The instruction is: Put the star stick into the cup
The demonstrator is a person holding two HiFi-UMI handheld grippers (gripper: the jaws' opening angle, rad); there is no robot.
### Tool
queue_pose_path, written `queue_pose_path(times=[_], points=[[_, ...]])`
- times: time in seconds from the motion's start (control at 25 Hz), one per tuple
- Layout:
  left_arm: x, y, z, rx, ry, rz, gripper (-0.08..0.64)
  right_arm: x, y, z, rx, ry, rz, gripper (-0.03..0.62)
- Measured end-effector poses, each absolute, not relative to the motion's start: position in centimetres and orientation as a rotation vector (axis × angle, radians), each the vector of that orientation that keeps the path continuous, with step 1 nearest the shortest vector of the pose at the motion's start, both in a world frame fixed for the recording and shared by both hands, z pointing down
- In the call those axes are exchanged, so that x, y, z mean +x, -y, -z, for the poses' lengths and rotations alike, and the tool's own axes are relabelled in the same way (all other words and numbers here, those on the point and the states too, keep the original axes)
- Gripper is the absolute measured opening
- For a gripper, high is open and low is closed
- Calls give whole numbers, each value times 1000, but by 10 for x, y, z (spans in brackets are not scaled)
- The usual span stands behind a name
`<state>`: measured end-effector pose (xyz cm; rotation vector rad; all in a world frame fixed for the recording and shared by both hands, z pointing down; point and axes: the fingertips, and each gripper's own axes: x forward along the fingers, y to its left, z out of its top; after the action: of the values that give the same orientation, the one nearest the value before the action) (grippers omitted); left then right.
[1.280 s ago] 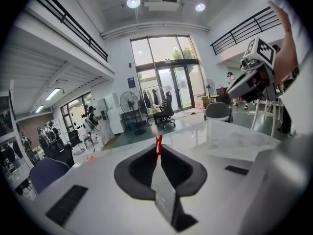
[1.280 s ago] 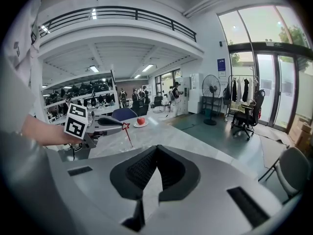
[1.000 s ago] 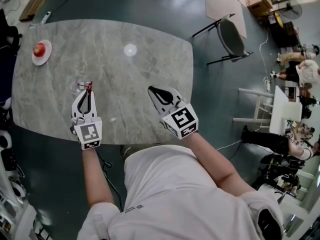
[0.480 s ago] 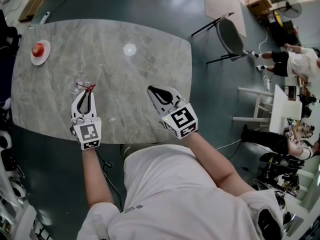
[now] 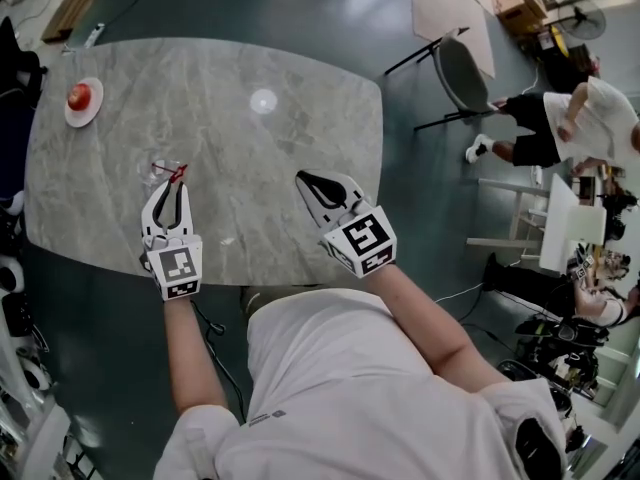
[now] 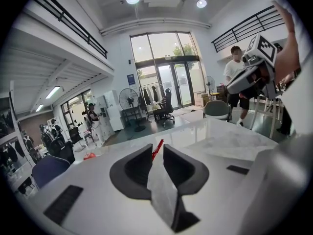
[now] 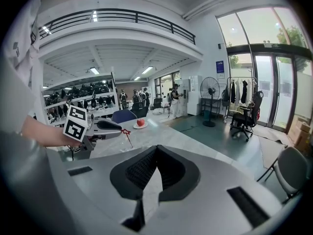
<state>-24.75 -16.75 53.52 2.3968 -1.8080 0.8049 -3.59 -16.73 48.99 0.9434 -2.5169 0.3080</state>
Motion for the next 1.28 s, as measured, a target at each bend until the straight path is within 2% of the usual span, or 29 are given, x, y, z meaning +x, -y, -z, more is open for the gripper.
queue_pose_path(times=[0.36, 0.88, 1.28], points=[[-234, 147, -504, 2392, 1858, -825, 61, -26, 158, -469, 935, 2597, -292, 11], [-172, 117, -427, 2427, 1909, -556, 52, 10, 142, -418, 970, 2744, -265, 11], [-115, 98, -383, 2540, 1828, -454, 15, 51, 122, -375, 981, 2826, -215, 11]])
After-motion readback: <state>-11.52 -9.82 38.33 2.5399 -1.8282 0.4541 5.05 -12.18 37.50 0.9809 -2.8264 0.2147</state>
